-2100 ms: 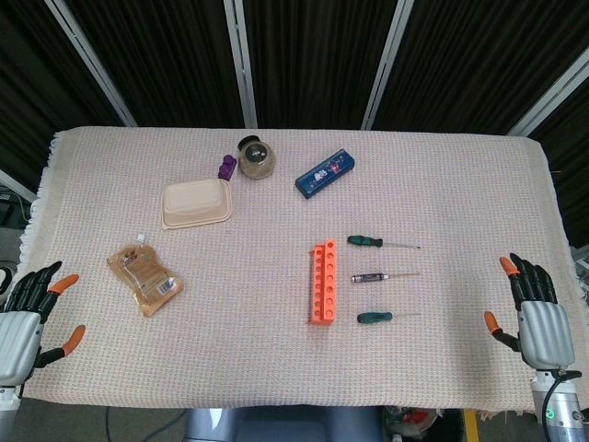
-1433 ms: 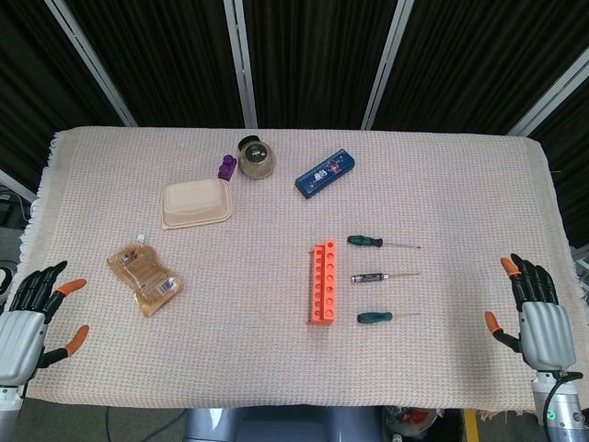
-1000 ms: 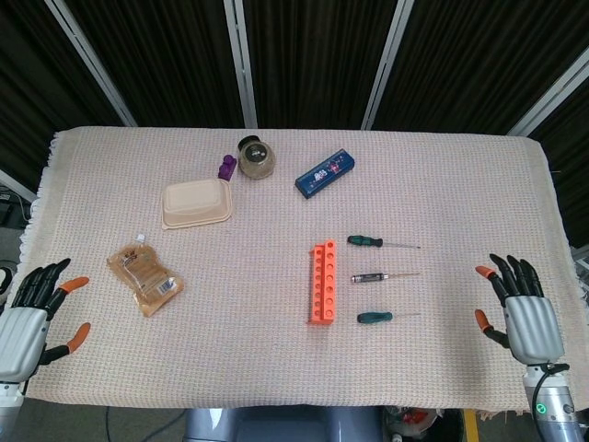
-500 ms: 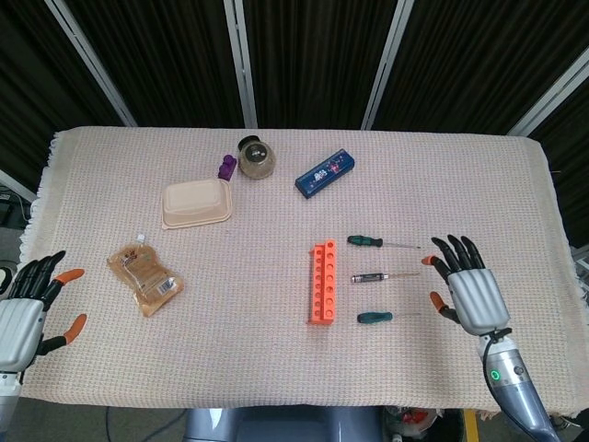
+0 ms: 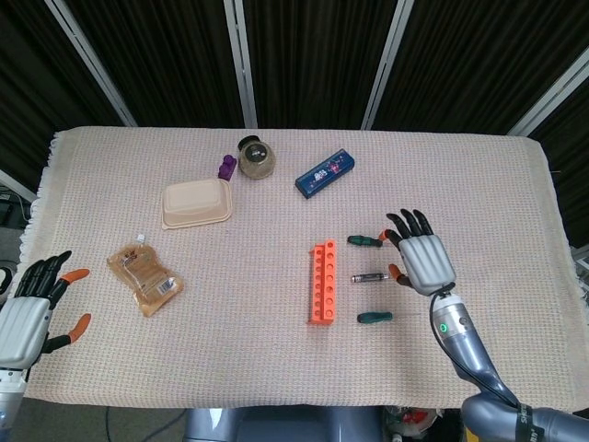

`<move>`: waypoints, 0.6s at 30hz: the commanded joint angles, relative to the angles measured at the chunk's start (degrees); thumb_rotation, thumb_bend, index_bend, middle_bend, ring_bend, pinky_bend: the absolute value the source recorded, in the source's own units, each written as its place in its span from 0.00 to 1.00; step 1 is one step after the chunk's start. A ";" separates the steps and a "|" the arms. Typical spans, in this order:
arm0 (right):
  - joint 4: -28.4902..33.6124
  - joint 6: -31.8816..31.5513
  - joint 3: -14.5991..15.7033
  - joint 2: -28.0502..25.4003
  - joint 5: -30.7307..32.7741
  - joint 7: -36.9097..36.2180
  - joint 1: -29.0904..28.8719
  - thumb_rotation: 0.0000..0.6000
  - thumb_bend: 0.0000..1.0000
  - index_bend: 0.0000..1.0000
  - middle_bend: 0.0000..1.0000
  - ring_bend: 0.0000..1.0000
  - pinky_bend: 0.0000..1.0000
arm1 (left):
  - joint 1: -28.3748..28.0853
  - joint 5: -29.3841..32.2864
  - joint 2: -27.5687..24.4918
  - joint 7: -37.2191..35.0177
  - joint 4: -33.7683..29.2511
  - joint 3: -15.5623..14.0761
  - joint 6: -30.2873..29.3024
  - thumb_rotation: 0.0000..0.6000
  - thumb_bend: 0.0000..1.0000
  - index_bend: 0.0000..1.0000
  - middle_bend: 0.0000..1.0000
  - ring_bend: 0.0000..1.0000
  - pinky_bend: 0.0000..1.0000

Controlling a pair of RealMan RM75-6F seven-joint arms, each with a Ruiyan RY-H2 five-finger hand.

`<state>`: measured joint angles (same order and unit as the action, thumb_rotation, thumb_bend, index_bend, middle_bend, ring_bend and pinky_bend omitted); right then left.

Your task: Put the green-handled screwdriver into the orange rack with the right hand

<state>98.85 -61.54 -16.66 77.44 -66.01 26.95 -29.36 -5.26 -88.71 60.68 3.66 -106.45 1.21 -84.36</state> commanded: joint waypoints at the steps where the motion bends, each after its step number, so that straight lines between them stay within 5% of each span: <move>1: -3.24 2.61 -1.26 3.24 4.57 2.80 -3.09 1.00 0.28 0.32 0.11 0.00 0.00 | -0.14 0.26 0.05 0.16 -0.07 -0.01 0.31 1.00 0.32 0.22 0.01 0.00 0.00; 18: -19.41 6.88 -1.85 14.63 18.28 10.97 -14.19 1.00 0.24 0.33 0.11 0.00 0.00 | -1.47 2.38 0.42 0.70 -0.20 0.61 2.55 1.00 0.32 0.23 0.01 0.00 0.00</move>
<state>81.95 -55.14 -19.01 90.21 -49.59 35.45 -41.64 -6.70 -86.35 61.08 4.33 -106.64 1.79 -81.84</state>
